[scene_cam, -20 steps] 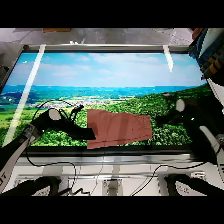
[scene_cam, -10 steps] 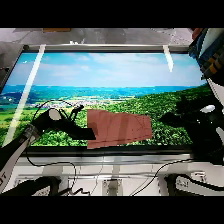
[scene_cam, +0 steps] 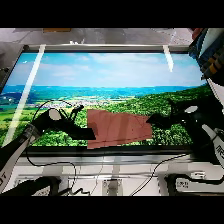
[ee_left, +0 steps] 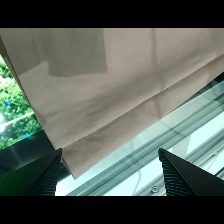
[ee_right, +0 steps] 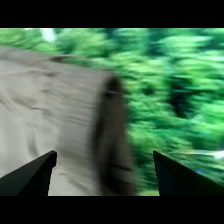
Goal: Fold the clothes and pants, and hang the long-sleeved shirts on hangers.
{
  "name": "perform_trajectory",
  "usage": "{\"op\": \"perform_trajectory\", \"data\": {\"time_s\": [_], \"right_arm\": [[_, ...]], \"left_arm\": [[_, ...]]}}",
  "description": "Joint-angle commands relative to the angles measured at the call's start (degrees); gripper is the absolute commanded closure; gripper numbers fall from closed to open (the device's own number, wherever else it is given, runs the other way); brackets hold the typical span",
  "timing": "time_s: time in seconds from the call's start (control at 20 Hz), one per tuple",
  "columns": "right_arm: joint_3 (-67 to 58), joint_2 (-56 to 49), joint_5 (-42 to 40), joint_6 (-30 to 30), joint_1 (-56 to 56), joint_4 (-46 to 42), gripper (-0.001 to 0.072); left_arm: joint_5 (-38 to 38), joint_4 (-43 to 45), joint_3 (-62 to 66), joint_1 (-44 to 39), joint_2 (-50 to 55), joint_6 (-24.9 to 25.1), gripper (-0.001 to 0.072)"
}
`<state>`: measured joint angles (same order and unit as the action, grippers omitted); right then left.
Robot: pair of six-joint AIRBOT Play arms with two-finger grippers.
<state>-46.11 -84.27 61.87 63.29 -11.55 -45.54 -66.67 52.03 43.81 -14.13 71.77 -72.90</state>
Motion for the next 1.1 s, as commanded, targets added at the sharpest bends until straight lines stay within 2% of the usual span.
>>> {"op": "perform_trajectory", "data": {"time_s": [0.0, 0.1, 0.35, 0.55, 0.6, 0.7, 0.85, 0.9, 0.95, 1.0, 1.05], "right_arm": [[0.2, -4.3, 1.0, 0.7, 2.0, 0.0, 0.0036], [0.2, -5.6, 3.2, -0.2, 2.0, 2.4, 0.0117], [0.2, -7.2, 9.6, -6.0, 3.1, 6.2, 0.0133], [0.2, -7.2, 6.5, -5.9, 9.2, 7.6, 0.0133], [0.1, -7.2, 4.5, -5.9, 11.1, 8.6, 0.0189], [-0.6, -7.1, 1.8, -6.0, 14.2, 11.4, 0.0447], [-4.1, -7.0, 2.4, -5.9, 15.6, 13.2, 0.0692], [-6.2, -7.0, 4.0, -6.0, 15.4, 13.2, 0.0693], [-8.4, -6.9, 5.8, -5.9, 14.9, 13.1, 0.0693], [-10.9, -6.8, 7.8, -5.9, 14.1, 13.2, 0.0693], [-13.3, -6.1, 8.9, -5.9, 13.0, 13.1, 0.0693]], "left_arm": [[0.0, 0.0, 0.0, 0.0, 0.0, 0.0, 0.0014], [0.5, 0.0, 0.0, 0.0, 0.1, 0.0, 0.0014], [3.7, 0.2, 0.0, 0.0, 0.1, 0.0, 0.0014], [6.4, 0.2, 0.0, -0.1, 0.1, 0.0, 0.0016], [6.7, 0.2, 0.0, -0.1, 0.1, 0.0, 0.0015], [7.2, 0.3, 0.0, -0.1, 0.1, 0.0, 0.0016], [7.6, 1.2, 0.0, 0.0, 0.1, 0.1, 0.0017], [7.5, 2.2, 0.0, 0.0, 0.1, 0.1, 0.0018], [7.4, 2.8, 0.0, 0.0, 0.1, 0.0, 0.0043], [7.0, 2.9, 0.0, 0.0, 0.1, 0.1, 0.0186], [6.4, 3.2, 0.4, 0.0, 0.1, 0.3, 0.0369]]}}
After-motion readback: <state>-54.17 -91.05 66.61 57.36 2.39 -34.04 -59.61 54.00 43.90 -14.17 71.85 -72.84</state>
